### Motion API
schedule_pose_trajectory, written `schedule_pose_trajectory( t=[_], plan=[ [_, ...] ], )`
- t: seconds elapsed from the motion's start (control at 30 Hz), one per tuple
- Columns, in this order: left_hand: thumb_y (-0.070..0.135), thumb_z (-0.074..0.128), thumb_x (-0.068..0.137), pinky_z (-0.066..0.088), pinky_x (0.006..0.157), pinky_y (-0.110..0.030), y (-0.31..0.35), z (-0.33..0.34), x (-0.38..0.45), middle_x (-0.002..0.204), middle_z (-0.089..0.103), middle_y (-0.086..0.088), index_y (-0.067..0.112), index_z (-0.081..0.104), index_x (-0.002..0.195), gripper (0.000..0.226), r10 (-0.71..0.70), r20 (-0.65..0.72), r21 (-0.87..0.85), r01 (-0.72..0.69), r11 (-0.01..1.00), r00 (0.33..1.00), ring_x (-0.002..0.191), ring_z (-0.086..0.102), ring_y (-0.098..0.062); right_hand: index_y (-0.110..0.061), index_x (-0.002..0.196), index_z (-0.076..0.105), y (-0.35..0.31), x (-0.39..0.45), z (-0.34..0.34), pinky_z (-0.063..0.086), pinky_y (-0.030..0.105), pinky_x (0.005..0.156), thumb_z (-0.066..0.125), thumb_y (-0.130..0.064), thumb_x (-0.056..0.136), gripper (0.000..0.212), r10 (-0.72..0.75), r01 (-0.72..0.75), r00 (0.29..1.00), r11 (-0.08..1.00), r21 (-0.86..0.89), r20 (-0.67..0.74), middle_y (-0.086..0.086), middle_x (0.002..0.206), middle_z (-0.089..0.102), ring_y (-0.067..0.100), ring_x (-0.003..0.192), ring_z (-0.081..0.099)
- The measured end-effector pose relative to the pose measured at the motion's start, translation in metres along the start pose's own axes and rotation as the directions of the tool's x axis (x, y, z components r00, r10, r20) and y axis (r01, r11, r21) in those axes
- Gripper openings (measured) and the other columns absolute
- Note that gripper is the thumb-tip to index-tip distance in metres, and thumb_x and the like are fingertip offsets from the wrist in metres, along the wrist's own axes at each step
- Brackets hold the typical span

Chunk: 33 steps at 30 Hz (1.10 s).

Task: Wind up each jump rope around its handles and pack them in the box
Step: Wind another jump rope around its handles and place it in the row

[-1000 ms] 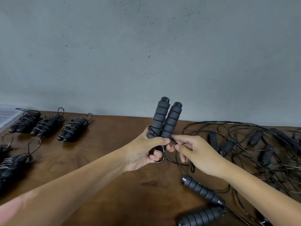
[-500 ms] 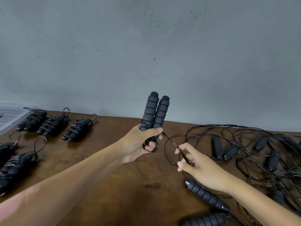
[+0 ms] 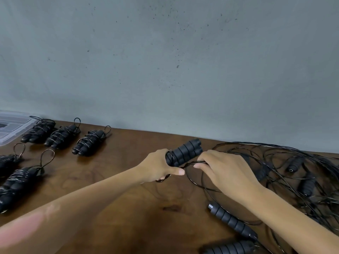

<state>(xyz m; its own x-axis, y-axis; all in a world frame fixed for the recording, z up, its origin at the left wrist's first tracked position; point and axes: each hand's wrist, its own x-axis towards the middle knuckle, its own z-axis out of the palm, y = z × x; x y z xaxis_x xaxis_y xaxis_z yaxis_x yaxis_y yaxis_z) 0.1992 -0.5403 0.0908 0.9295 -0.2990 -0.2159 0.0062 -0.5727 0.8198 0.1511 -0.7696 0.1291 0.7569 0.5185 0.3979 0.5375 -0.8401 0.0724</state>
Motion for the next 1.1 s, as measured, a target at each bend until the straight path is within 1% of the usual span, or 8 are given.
schedule_pose_trajectory(
  t=[0.1, 0.27, 0.43, 0.6, 0.8, 0.97, 1.03, 1.1],
  plan=[
    [0.049, 0.089, 0.077, 0.043, 0.058, -0.022, 0.003, 0.007, 0.000, 0.075, 0.064, 0.008, 0.025, 0.056, 0.095, 0.044, 0.009, -0.007, 0.230, -0.007, 0.973, 1.000, 0.059, 0.056, -0.009, -0.022, 0.075, 0.059, 0.003, 0.007, -0.001, 0.034, 0.030, 0.038, 0.050, -0.049, 0.100, 0.037, -0.137, 0.119, 0.982, 0.983, -0.141, -0.129, -0.007, 0.065, 0.053, 0.015, 0.055, 0.053],
    [0.059, 0.083, 0.078, 0.042, 0.061, -0.027, 0.013, 0.018, -0.005, 0.079, 0.060, 0.008, 0.034, 0.048, 0.083, 0.043, 0.043, 0.010, 0.398, -0.043, 0.916, 0.999, 0.069, 0.056, -0.013, -0.020, 0.070, 0.059, 0.007, 0.019, -0.009, 0.024, 0.026, 0.041, 0.085, -0.033, 0.079, 0.031, -0.219, 0.190, 0.959, 0.968, -0.164, -0.182, -0.006, 0.062, 0.049, 0.018, 0.057, 0.049],
    [0.058, 0.084, 0.078, 0.036, 0.057, -0.026, 0.024, 0.011, -0.012, 0.072, 0.056, 0.012, 0.036, 0.046, 0.075, 0.044, 0.135, 0.018, 0.461, -0.128, 0.878, 0.991, 0.064, 0.052, -0.008, -0.021, 0.090, 0.069, 0.023, 0.031, -0.014, 0.051, 0.034, 0.055, 0.080, -0.012, 0.085, 0.016, -0.162, 0.171, 0.983, 0.979, 0.109, -0.082, -0.011, 0.082, 0.063, 0.013, 0.081, 0.052],
    [0.053, 0.087, 0.077, 0.033, 0.055, -0.023, 0.027, 0.004, -0.017, 0.066, 0.053, 0.012, 0.033, 0.048, 0.074, 0.044, 0.202, 0.115, 0.428, -0.232, 0.873, 0.973, 0.059, 0.048, -0.006, -0.023, 0.095, 0.076, 0.040, 0.047, -0.021, 0.046, 0.024, 0.073, 0.074, -0.028, 0.091, 0.007, -0.085, 0.069, 0.996, 0.928, 0.365, 0.026, -0.017, 0.086, 0.065, 0.004, 0.085, 0.055],
    [0.045, 0.089, 0.076, 0.037, 0.060, -0.022, 0.026, 0.005, -0.022, 0.070, 0.058, 0.009, 0.028, 0.058, 0.082, 0.037, 0.310, 0.166, 0.226, -0.342, 0.912, 0.936, 0.061, 0.050, -0.011, -0.025, 0.092, 0.082, 0.051, 0.052, -0.023, 0.048, 0.010, 0.084, 0.080, -0.023, 0.085, 0.008, 0.090, -0.281, 0.949, 0.677, 0.680, 0.302, -0.018, 0.093, 0.077, -0.001, 0.093, 0.069],
    [0.025, 0.088, 0.084, 0.042, 0.060, -0.020, 0.028, 0.009, -0.025, 0.069, 0.061, 0.018, 0.020, 0.066, 0.100, 0.028, 0.332, 0.158, -0.073, -0.324, 0.943, 0.930, 0.058, 0.051, -0.006, -0.019, 0.096, 0.081, 0.051, 0.045, -0.011, 0.055, 0.019, 0.083, 0.070, -0.005, 0.093, 0.018, 0.092, -0.369, 0.920, 0.528, 0.765, 0.380, -0.004, 0.095, 0.079, 0.007, 0.094, 0.073],
    [0.020, 0.085, 0.087, 0.041, 0.056, -0.027, 0.026, 0.010, -0.025, 0.072, 0.063, 0.009, 0.018, 0.067, 0.106, 0.026, 0.334, 0.147, -0.204, -0.302, 0.931, 0.931, 0.056, 0.047, -0.014, -0.027, 0.087, 0.072, 0.051, 0.036, -0.003, 0.052, 0.012, 0.076, 0.061, 0.014, 0.092, 0.043, 0.106, -0.388, 0.911, 0.552, 0.738, 0.399, -0.004, 0.082, 0.073, -0.006, 0.081, 0.070],
    [0.020, 0.082, 0.091, 0.039, 0.052, -0.026, 0.026, 0.010, -0.026, 0.077, 0.065, -0.004, 0.022, 0.068, 0.109, 0.023, 0.335, 0.136, -0.282, -0.288, 0.915, 0.932, 0.054, 0.045, -0.015, -0.036, 0.072, 0.054, 0.047, 0.026, 0.006, 0.048, 0.013, 0.071, 0.058, 0.004, 0.094, 0.047, 0.166, -0.365, 0.923, 0.663, 0.654, 0.347, -0.013, 0.065, 0.054, -0.006, 0.062, 0.061]
  ],
)
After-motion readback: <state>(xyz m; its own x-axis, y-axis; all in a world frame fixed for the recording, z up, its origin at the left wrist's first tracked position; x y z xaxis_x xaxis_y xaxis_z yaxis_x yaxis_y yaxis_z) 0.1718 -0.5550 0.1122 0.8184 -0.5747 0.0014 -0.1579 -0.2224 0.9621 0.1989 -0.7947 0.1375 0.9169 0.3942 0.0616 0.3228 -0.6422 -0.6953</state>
